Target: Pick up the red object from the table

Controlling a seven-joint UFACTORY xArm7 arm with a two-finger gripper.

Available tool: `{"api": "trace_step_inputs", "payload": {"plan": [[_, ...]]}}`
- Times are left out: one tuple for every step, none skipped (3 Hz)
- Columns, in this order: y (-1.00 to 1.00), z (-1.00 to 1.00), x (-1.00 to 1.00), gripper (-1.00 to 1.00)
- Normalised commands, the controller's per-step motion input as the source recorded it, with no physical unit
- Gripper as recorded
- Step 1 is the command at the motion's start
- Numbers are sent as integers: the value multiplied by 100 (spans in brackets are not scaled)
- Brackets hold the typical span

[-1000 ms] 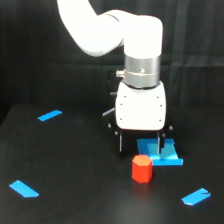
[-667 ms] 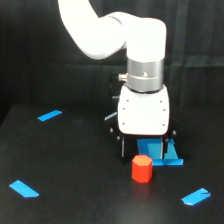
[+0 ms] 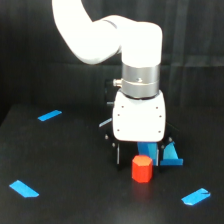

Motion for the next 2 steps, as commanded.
{"api": "trace_step_inputs", "payload": {"plan": [[-23, -14, -10, 36], [-29, -26, -14, 70]]}}
